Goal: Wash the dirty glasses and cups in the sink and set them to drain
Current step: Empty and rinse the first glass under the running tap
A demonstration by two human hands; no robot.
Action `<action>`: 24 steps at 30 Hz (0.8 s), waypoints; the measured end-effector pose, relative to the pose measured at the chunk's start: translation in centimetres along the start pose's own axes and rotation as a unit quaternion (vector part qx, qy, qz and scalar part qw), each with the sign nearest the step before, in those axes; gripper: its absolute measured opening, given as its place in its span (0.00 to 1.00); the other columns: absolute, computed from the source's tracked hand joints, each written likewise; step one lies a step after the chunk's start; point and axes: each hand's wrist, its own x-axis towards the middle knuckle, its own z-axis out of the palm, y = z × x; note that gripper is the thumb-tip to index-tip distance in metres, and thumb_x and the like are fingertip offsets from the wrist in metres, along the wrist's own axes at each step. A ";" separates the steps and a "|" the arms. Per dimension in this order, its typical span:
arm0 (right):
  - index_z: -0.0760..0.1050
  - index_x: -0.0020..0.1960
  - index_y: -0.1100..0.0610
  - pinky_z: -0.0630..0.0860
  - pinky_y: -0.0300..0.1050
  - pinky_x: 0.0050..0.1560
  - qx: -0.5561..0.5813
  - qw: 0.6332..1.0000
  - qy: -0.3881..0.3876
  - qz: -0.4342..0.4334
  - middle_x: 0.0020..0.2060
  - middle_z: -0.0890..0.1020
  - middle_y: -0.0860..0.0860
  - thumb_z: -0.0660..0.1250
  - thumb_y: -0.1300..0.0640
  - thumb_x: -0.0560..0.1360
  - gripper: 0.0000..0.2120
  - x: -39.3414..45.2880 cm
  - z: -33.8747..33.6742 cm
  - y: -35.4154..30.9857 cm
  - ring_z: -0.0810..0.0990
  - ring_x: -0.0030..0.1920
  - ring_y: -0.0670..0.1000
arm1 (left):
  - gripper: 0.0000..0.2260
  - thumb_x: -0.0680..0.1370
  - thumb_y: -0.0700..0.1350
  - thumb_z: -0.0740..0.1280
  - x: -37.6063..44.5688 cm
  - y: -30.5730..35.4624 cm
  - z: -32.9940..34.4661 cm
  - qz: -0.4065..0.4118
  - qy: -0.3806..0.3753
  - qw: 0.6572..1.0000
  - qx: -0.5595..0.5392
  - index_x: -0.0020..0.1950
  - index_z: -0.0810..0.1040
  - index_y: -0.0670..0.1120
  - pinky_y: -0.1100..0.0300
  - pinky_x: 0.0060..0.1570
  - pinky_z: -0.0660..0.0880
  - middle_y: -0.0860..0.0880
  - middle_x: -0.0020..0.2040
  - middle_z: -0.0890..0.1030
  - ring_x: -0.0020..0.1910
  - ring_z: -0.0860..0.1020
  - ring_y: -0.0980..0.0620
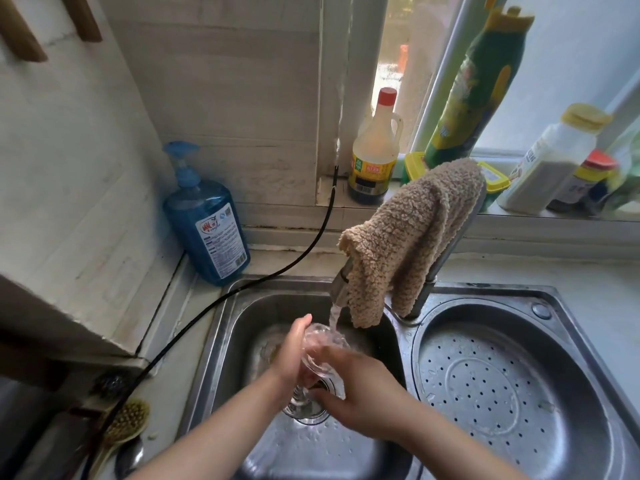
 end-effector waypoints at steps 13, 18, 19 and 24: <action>0.77 0.40 0.49 0.71 0.38 0.46 0.001 0.995 0.096 -0.004 0.36 0.78 0.42 0.62 0.36 0.73 0.17 -0.4 -0.3 1.5 0.75 0.39 0.40 | 0.26 0.77 0.62 0.52 0.4 0.2 -0.2 -0.047 -0.063 0.997 -0.026 0.32 0.76 0.44 0.65 0.22 0.51 0.48 0.27 0.73 0.21 0.62 0.54; 0.64 0.29 0.50 0.61 0.36 0.32 0.060 0.977 0.182 0.090 0.22 0.68 0.45 0.54 0.37 0.78 0.24 1.5 1.6 1.4 0.69 0.26 0.45 | 0.30 0.79 0.66 0.47 -0.5 -0.5 1.6 -0.065 -0.031 0.997 -0.005 0.47 0.79 0.46 0.61 0.33 0.69 0.44 0.42 0.80 0.37 0.78 0.50; 0.64 0.27 0.49 0.62 0.36 0.29 0.074 0.971 0.194 0.122 0.21 0.67 0.45 0.55 0.39 0.78 0.24 2.3 2.1 1.1 0.69 0.25 0.45 | 0.29 0.79 0.66 0.47 -0.8 -0.6 1.8 -0.068 -0.011 0.997 -0.030 0.52 0.80 0.48 0.58 0.38 0.74 0.43 0.49 0.82 0.46 0.80 0.47; 0.78 0.47 0.62 0.77 0.39 0.33 0.235 0.930 0.084 0.270 0.32 0.74 0.46 0.60 0.47 0.79 0.18 5.4 1.8 1.2 0.76 0.28 0.41 | 0.22 0.78 0.63 0.56 -0.5 -0.8 1.2 0.095 0.137 0.986 -0.001 0.55 0.80 0.49 0.46 0.50 0.78 0.45 0.50 0.84 0.51 0.82 0.46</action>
